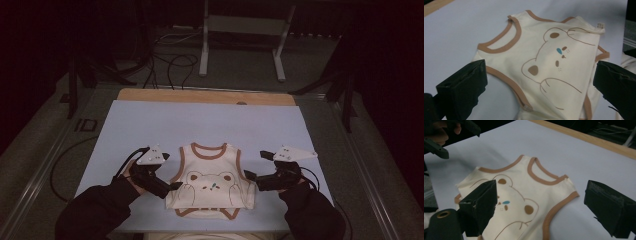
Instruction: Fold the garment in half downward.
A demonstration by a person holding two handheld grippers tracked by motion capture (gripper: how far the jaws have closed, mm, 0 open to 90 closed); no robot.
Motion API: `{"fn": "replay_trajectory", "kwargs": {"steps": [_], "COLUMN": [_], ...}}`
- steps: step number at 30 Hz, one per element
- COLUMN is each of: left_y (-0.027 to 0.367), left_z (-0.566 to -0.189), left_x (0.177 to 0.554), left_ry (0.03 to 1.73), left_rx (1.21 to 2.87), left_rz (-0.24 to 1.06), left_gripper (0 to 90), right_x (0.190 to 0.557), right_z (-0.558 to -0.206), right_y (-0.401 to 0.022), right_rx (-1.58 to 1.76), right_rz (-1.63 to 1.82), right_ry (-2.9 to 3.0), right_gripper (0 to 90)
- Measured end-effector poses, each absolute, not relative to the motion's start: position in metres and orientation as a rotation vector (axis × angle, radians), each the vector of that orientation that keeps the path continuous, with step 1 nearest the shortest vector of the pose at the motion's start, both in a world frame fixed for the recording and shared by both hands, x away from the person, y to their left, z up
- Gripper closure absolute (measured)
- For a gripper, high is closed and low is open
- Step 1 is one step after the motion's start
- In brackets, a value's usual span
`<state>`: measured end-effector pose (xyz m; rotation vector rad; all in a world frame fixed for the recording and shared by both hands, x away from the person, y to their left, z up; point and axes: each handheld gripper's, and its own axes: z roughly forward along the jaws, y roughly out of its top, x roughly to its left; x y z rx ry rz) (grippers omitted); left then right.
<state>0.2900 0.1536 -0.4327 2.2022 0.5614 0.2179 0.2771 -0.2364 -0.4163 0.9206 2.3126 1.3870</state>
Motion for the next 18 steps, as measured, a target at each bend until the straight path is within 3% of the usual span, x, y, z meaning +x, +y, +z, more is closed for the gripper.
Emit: {"fn": "replay_trajectory", "kwargs": {"steps": [18], "left_y": [0.145], "left_z": [-0.432], "left_x": [0.322], "left_ry": [0.527], "left_rx": [2.209], "left_rz": [0.211], "left_gripper": [0.2], "right_x": [0.313], "right_z": [-0.414], "right_y": [-0.225], "right_rx": [0.902], "right_rz": [1.337], "right_ry": [2.345], "right_gripper": [12.4]}}
